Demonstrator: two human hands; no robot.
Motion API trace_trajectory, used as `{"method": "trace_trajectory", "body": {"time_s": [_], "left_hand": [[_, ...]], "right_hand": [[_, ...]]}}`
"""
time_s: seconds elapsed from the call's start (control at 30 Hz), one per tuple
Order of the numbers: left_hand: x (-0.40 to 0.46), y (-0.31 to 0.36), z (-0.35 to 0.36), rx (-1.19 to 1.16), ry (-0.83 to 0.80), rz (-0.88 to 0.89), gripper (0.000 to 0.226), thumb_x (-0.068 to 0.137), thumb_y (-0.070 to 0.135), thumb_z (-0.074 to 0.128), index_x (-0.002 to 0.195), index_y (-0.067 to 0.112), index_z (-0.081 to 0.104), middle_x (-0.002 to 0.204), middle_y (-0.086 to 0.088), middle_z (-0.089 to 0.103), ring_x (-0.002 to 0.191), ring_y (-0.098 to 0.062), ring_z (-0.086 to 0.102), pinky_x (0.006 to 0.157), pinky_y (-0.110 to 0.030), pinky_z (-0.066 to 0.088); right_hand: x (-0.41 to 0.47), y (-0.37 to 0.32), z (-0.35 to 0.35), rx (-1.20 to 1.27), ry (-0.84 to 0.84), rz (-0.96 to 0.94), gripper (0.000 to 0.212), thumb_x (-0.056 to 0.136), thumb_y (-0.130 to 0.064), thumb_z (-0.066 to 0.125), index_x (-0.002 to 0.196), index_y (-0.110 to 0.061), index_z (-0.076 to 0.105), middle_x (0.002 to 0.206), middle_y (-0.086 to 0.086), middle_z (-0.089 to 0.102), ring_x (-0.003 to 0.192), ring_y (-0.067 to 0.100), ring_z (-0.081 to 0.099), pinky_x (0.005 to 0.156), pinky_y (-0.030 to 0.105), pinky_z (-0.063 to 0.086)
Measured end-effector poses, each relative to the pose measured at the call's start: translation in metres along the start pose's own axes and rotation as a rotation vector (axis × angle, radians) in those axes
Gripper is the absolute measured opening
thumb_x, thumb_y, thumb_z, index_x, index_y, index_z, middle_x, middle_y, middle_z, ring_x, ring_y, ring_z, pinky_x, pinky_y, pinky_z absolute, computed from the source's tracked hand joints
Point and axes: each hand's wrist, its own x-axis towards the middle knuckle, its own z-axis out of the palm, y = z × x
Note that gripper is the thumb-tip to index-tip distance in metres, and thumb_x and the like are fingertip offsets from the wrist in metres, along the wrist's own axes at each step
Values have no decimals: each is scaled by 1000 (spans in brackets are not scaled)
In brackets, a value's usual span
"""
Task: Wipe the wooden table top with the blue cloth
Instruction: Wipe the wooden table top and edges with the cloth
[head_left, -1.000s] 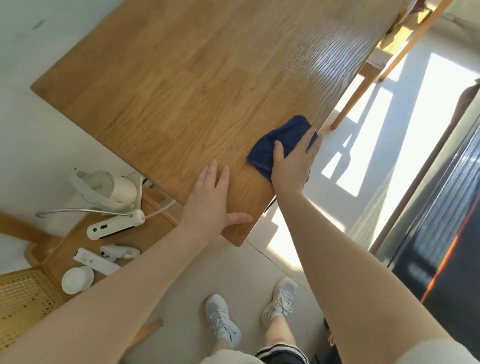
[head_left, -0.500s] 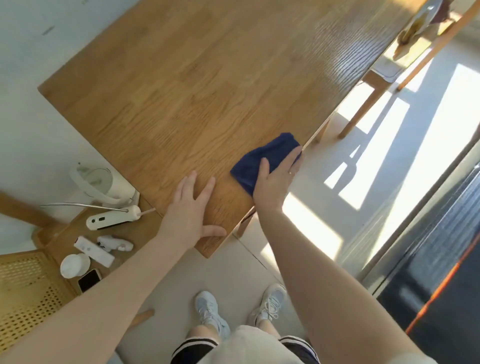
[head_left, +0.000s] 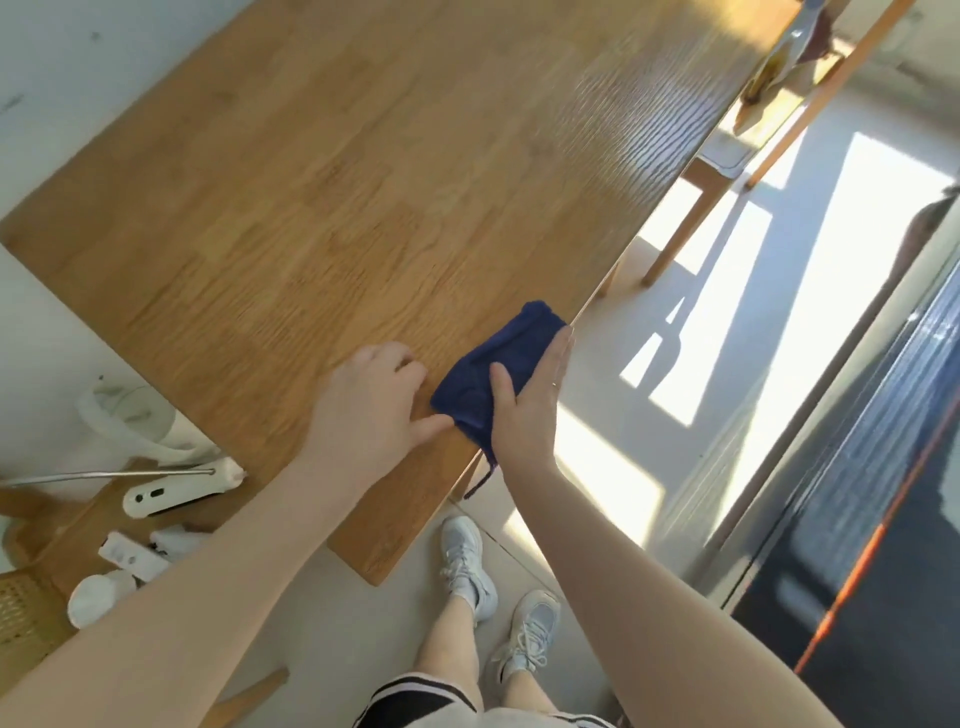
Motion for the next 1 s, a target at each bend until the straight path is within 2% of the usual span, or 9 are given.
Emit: {"method": "trace_trajectory", "body": {"time_s": [0.03,0.1,0.17,0.23,0.37,0.47,0.63,0.83,1.0], "left_hand": [[13,2,-5,-20,31,28,48,78,48,65,109,11,65,119,-3,55,110,-23,48,83,-34,43],[44,6,-12,-73,35,86,52,80,45,65,121,13,58,126,-2,50,115,-21,45,89,-33,41],[78,9,-19,-74,-15,150,73,79,49,65,139,16,39,144,-3,35,130,-21,34,102,-34,32],[112,11,-27,12,-92,193,96,74,55,66,148,17,18,156,-4,11,141,-23,16,112,-37,21],[156,12,-26,214,-184,315,117,68,61,66,149,16,-5,157,-8,-14,145,-24,-4,117,-37,4],[168,6,-19,193,-288,356,115,69,63,64,149,19,-4,157,-6,-15,145,-22,-7,117,-37,0],[172,2,-13,120,-301,349,117,65,63,68,150,22,-1,157,-2,-13,145,-20,-8,118,-37,1],[173,8,-17,167,-326,342,115,69,63,64,149,22,-8,157,-2,-17,144,-22,-11,116,-37,0],[174,11,-19,182,-318,341,117,66,63,66,149,22,-5,157,-2,-15,145,-23,-9,116,-36,0]], "right_hand": [[13,-3,-4,23,11,-3,73,97,-23,45,147,-28,-9,158,-7,-4,141,6,9,109,22,16],[52,-8,-13,40,67,10,73,98,-23,44,148,-25,-9,158,-5,-2,141,8,9,111,23,14],[91,-14,-21,38,160,22,73,96,-26,43,148,-25,-9,158,-2,3,143,16,12,116,38,19],[116,-22,-27,31,221,19,73,95,-26,42,148,-23,-8,157,0,6,143,19,15,115,44,21],[98,-22,-21,-35,226,24,72,97,-24,43,149,-21,-6,158,-1,4,143,16,12,117,36,16],[69,-17,-10,-125,181,17,72,98,-22,42,148,-20,-9,158,-3,-5,144,10,3,114,24,7],[119,-23,-25,-86,245,26,74,96,-29,45,148,-25,-8,158,-3,6,143,17,15,116,42,20],[176,-47,-44,-125,313,115,74,95,-34,43,149,-26,-8,157,-2,12,139,23,26,109,39,29],[118,-30,-31,-212,183,24,75,97,-29,45,148,-21,-10,158,-4,-10,143,11,2,113,27,8]]}}
